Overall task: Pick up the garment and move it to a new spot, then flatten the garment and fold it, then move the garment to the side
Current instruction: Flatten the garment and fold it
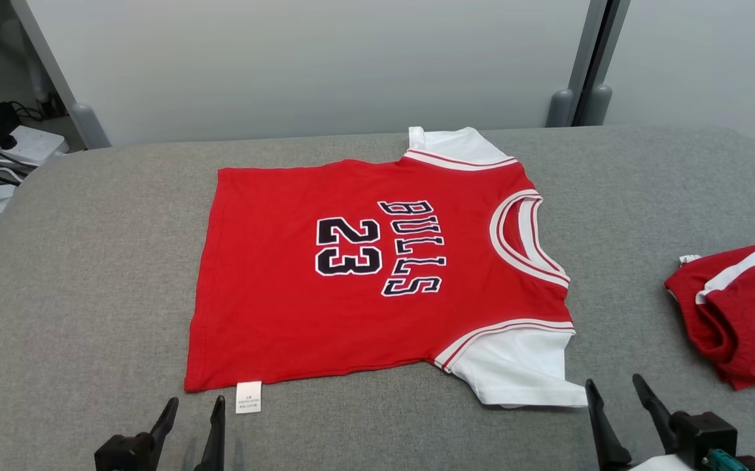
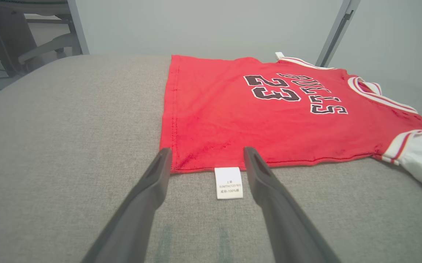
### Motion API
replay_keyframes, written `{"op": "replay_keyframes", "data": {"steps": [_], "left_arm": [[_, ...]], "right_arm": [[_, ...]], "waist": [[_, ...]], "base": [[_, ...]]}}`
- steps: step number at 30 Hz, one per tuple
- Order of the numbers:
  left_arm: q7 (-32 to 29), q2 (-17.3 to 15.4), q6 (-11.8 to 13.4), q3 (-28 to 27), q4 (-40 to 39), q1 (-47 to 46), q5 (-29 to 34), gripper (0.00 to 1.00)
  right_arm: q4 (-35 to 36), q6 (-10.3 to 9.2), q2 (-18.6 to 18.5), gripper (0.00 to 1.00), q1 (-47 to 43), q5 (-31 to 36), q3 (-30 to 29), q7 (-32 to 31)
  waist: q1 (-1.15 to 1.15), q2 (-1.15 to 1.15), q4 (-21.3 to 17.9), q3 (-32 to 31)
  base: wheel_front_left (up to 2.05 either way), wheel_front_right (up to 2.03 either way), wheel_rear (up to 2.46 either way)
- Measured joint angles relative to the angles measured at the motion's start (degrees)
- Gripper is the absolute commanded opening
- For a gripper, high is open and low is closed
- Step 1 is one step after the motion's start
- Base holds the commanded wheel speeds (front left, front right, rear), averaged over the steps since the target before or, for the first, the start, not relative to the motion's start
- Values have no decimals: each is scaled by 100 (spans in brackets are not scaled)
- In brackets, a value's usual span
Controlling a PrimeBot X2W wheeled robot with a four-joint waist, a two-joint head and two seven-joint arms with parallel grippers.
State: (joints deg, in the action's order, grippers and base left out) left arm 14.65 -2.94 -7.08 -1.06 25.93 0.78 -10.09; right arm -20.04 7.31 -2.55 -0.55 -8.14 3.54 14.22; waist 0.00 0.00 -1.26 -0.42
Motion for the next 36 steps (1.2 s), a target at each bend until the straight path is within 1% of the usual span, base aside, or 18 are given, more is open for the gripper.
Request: {"op": "replay_keyframes", "data": {"steps": [6, 11, 16, 20, 21, 22, 23, 26, 28, 29, 32, 33, 34, 35, 36], "left_arm": [[0, -1, 0, 145, 374, -1, -62, 100], [0, -13, 0, 309, 448, -38, -103, 100], [0, -70, 0, 488, 461, -204, -187, 100], [0, -144, 0, 544, 450, -243, -267, 100], [0, -170, 0, 544, 448, -243, -277, 100], [0, -172, 0, 546, 448, -243, -289, 100], [0, -174, 0, 549, 448, -243, -301, 100], [0, -189, 0, 569, 449, -244, -305, 100], [0, -200, 0, 587, 448, -245, -305, 100], [0, -202, 0, 599, 447, -245, -305, 100], [0, -202, 0, 625, 438, -248, -307, 100], [0, -205, 0, 639, 437, -249, -308, 100], [0, -205, 0, 656, 432, -250, -311, 100], [0, -209, 0, 673, 421, -257, -313, 100], [0, -210, 0, 686, 420, -271, -313, 100]], "right_arm": [[-491, 0, 3, 100, 107, -57, 125, 0], [-753, 1, 4, 100, 345, -102, 219, 1], [-1087, 1, 4, 100, 534, -389, 301, 0], [-1221, 1, 4, 100, 597, -649, 364, 0], [-1256, 1, 5, 98, 599, -730, 411, 0], [-1260, 1, 5, 93, 600, -795, 430, 0], [-1270, 1, 5, 84, 602, -827, 444, 0], [-1292, 1, 4, 75, 618, -947, 470, 1], [-1290, 1, 4, 58, 619, -985, 488, 0], [-1289, 1, 4, 51, 619, -1004, 498, 0], [-1274, 1, 4, 41, 620, -1055, 506, 0], [-1272, 1, 4, 32, 620, -1062, 508, 0], [-1269, 1, 4, 20, 620, -1077, 509, 1], [-1265, 1, 4, 4, 620, -1103, 509, 1], [-1265, 1, 4, 0, 620, -1109, 514, 0]], "waist": [[0, 0, 15, 123], [0, 0, 42, 306], [0, 0, 103, 490], [0, 0, 149, 586], [0, 0, 157, 615], [0, 0, 158, 626], [0, 0, 157, 634], [0, 0, 148, 646], [0, 0, 143, 655], [0, 0, 141, 660], [0, 0, 132, 673], [0, 0, 129, 676], [0, 0, 126, 682], [0, 0, 124, 690], [0, 0, 121, 697]], "base": [[0, 0, 0], [0, 0, 0], [0, 0, 0], [0, 0, 0], [0, 0, 0], [0, 0, 0], [0, 0, 0], [0, 0, 0], [0, 0, 0], [0, 0, 0], [0, 0, 0], [0, 0, 0], [0, 0, 0], [0, 0, 0], [0, 0, 0]]}}
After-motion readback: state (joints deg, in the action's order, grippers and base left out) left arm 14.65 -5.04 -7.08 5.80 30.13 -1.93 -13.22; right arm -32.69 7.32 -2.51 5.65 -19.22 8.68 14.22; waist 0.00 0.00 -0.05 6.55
